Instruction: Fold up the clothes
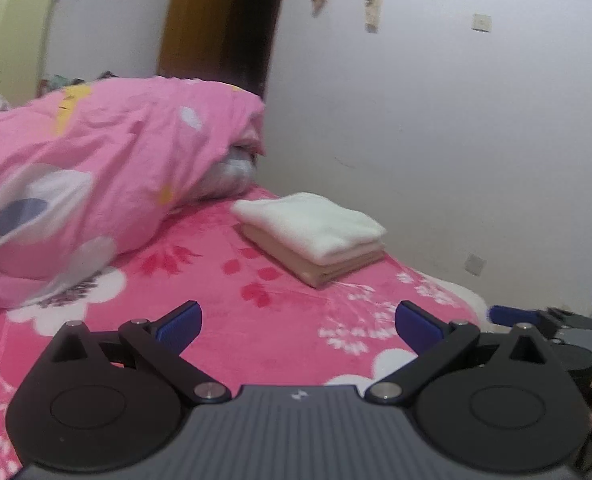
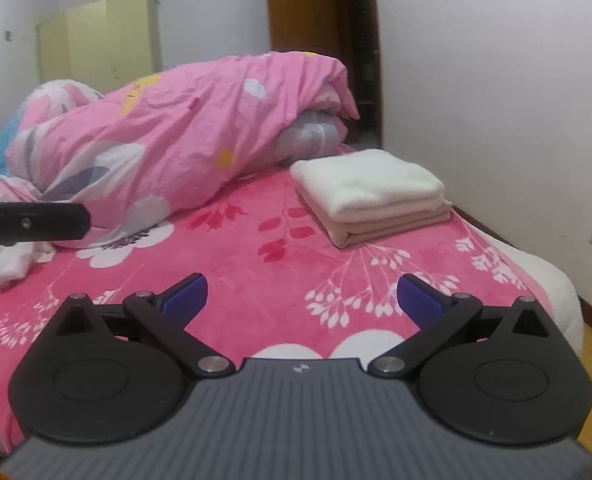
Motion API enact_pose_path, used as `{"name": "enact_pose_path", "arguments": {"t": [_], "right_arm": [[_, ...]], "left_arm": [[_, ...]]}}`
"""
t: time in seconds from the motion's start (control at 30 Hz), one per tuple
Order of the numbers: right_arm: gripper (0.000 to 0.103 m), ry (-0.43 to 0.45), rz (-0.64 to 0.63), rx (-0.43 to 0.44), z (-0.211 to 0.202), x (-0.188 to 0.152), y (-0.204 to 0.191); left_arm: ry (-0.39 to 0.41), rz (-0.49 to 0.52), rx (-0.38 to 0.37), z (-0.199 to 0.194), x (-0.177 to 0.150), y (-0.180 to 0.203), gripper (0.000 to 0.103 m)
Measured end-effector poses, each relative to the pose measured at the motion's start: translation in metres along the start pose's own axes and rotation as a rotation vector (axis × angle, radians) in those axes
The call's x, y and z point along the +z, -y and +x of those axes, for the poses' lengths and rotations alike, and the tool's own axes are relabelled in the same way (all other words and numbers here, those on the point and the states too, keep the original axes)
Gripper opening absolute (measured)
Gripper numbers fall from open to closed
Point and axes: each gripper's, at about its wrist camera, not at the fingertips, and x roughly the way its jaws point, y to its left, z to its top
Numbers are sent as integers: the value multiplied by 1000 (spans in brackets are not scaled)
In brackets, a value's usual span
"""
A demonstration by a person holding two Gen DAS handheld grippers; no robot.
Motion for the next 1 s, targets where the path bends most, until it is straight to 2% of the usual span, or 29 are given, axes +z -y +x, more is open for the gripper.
{"name": "enact_pose_path", "arguments": {"t": [0.2,0.3,0.6,0.9,1.0], "right_arm": [[102,10,7,-55,-7,-3,-22],[102,7,-1,-108,-8,-2,-29],[102,2,-22,-220,-10,0,-33],[102,-4,18,-277,-12,4,-30],[102,-6,39,-279,-14,5,-28]], "left_arm": [[3,12,72,-1,-2,-7,103],[5,18,108,-1,-3,-10,103],[13,29,177,8,-5,-13,103],[-27,-25,122,15,-10,-10,103],[-31,-27,125,17,-12,-8,103]]}}
